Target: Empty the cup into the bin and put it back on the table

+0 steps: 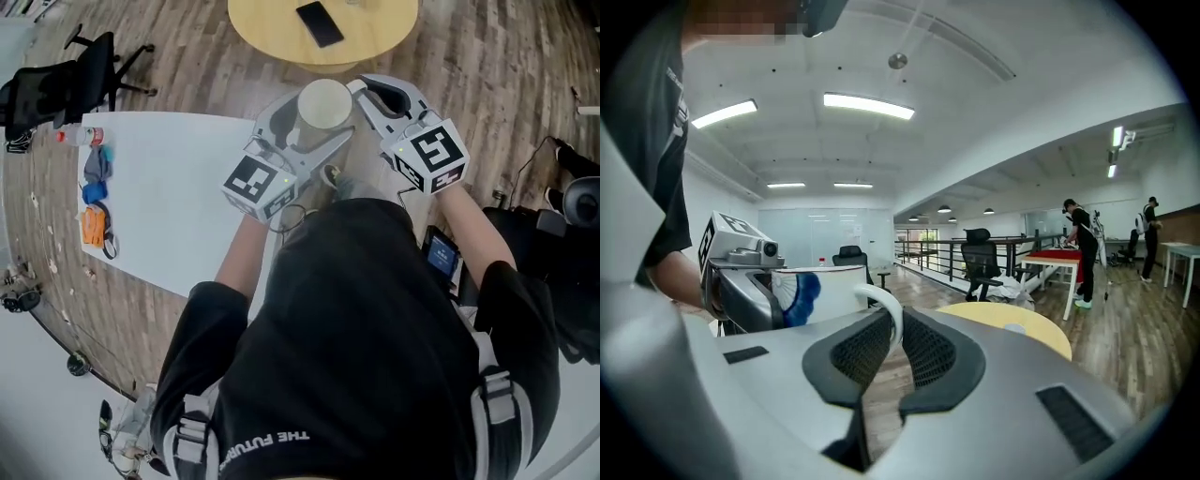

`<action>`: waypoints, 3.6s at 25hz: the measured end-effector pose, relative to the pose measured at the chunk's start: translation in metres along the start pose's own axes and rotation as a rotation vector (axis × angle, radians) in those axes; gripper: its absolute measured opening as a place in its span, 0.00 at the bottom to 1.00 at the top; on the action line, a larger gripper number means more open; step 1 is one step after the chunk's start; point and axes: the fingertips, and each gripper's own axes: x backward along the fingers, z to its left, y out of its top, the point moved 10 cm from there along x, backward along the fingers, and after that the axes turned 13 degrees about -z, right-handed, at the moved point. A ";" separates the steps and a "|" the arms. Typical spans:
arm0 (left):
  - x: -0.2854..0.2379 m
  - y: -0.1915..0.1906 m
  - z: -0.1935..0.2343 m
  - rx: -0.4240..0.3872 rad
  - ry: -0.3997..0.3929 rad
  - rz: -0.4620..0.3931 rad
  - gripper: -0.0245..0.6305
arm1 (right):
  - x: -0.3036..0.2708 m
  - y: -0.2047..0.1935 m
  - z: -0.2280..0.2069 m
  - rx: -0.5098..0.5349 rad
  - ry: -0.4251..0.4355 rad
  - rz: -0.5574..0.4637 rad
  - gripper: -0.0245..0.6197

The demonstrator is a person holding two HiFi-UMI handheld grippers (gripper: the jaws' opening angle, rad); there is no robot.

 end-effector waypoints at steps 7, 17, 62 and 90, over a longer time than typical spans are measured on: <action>-0.030 -0.056 0.006 0.196 -0.038 0.165 0.59 | 0.023 -0.054 -0.025 -0.132 -0.063 0.169 0.11; -0.039 -0.171 0.031 0.734 0.033 0.384 0.59 | 0.026 -0.164 -0.047 -0.466 -0.053 0.584 0.11; -0.033 -0.200 0.025 0.793 0.056 0.389 0.59 | 0.032 -0.190 -0.042 -0.486 -0.072 0.652 0.11; 0.200 -0.021 -0.012 -0.144 0.689 -0.018 0.59 | -0.153 -0.048 0.156 -0.026 0.693 -0.011 0.11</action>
